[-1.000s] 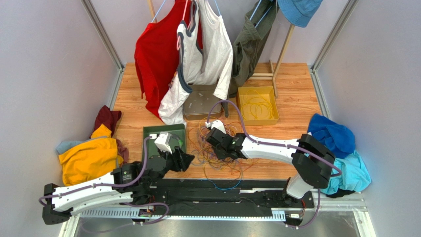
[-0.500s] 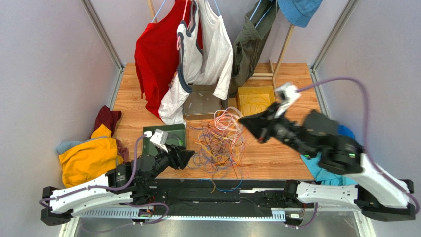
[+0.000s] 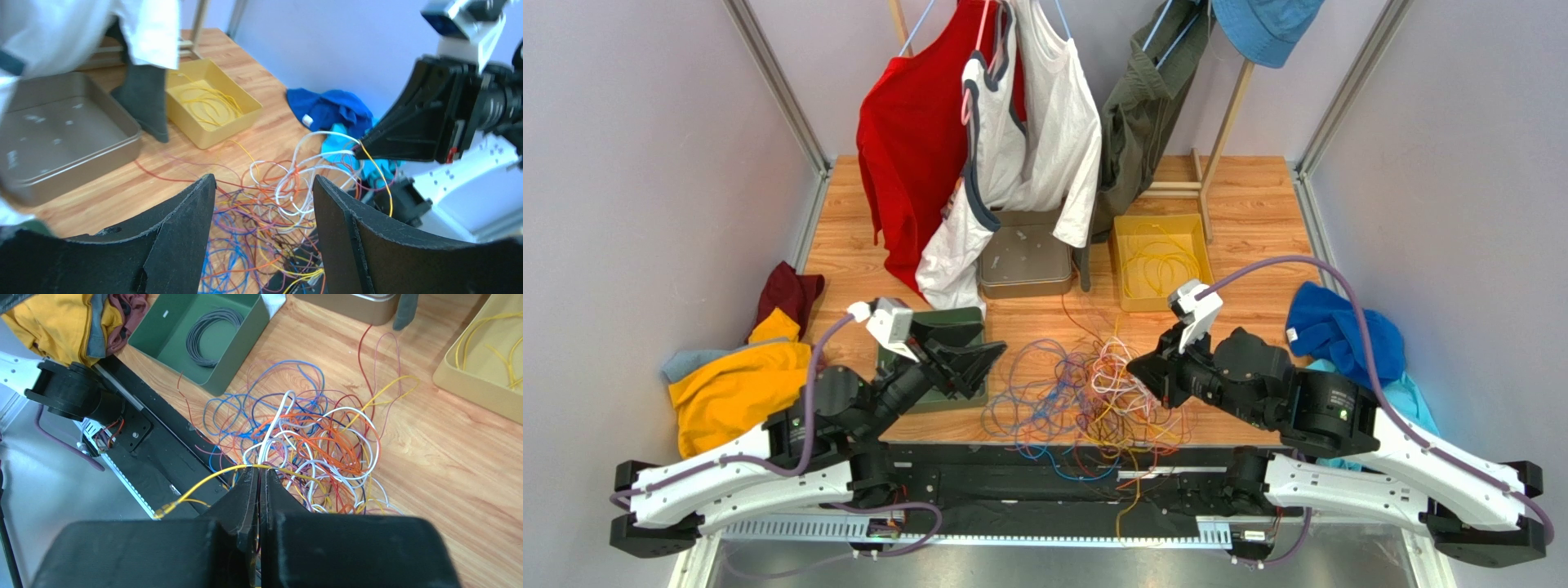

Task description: Untangle the cables

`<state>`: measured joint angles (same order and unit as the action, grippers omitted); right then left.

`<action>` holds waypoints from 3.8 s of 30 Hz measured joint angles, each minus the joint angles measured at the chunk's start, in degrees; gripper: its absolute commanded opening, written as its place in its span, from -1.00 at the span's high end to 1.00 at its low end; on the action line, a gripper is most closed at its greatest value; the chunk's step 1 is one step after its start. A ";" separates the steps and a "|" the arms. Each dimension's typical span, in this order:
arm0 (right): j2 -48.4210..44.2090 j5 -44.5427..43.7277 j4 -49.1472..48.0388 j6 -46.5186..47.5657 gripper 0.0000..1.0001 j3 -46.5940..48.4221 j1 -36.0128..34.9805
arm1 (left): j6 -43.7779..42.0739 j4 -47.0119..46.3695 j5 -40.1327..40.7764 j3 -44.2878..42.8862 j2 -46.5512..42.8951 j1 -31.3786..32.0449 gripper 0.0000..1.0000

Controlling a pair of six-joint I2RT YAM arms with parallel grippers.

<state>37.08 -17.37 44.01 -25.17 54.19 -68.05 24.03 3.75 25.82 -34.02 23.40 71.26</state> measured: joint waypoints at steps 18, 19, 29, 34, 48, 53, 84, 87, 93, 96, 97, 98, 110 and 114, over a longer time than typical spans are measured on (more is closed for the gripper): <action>-3.93 10.19 -2.78 -2.60 1.00 -0.48 0.00 | -6.19 -18.97 -16.79 -1.81 30.32 -2.01 -0.38; -4.15 10.49 -2.78 -2.69 1.00 -0.50 0.00 | -6.19 -19.96 -17.46 -1.81 30.64 -2.47 -0.38; -5.05 11.13 -2.71 -3.30 1.00 -0.98 0.00 | -5.42 -25.92 -25.94 -2.25 37.62 -3.96 -0.37; -5.20 11.30 -2.73 -3.30 1.00 -1.01 0.00 | -5.07 -28.33 -28.76 -2.25 37.57 -3.96 -0.37; -4.98 11.23 -3.56 -3.63 0.69 -2.86 0.02 | -4.83 -23.80 -27.76 -6.78 40.00 -4.46 1.00; -7.78 10.08 -3.41 -5.16 -0.13 -4.92 0.09 | -6.14 -13.64 -22.51 -10.62 32.74 -7.32 1.00; -1.36 4.35 -29.55 0.17 -0.41 -18.93 0.09 | -18.47 23.80 -17.38 -87.91 46.05 -9.53 1.00; 4.13 4.26 -32.22 2.40 -0.40 -16.02 0.09 | -18.45 24.70 -17.81 -88.11 46.53 -9.53 1.00; 7.58 3.06 -37.62 5.18 -0.40 -14.40 0.09 | -18.45 26.84 -18.08 -88.17 48.00 -9.53 1.00; 8.79 2.23 -39.82 6.69 -0.38 -13.18 0.09 | -18.45 27.45 -18.25 -87.95 48.13 -9.53 1.00; 9.84 2.08 -40.44 7.17 -0.38 -12.17 0.09 | -18.45 27.56 -18.25 -87.93 48.13 -9.53 1.00; 11.06 2.03 -41.00 7.58 -0.37 -11.19 0.09 | -18.45 27.58 -18.29 -87.93 48.11 -9.53 1.00; 22.12 2.71 -43.36 10.58 1.00 -3.93 0.09 | -18.43 28.33 -18.23 -85.57 45.94 -9.53 1.00; 20.94 0.68 -40.81 12.02 1.00 -0.02 0.07 | -18.40 26.95 -17.64 -79.38 41.86 -9.53 1.00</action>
<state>58.02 -16.69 3.20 -13.15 54.17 -67.99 5.63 30.70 8.19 -113.40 65.25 61.73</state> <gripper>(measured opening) 0.011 0.008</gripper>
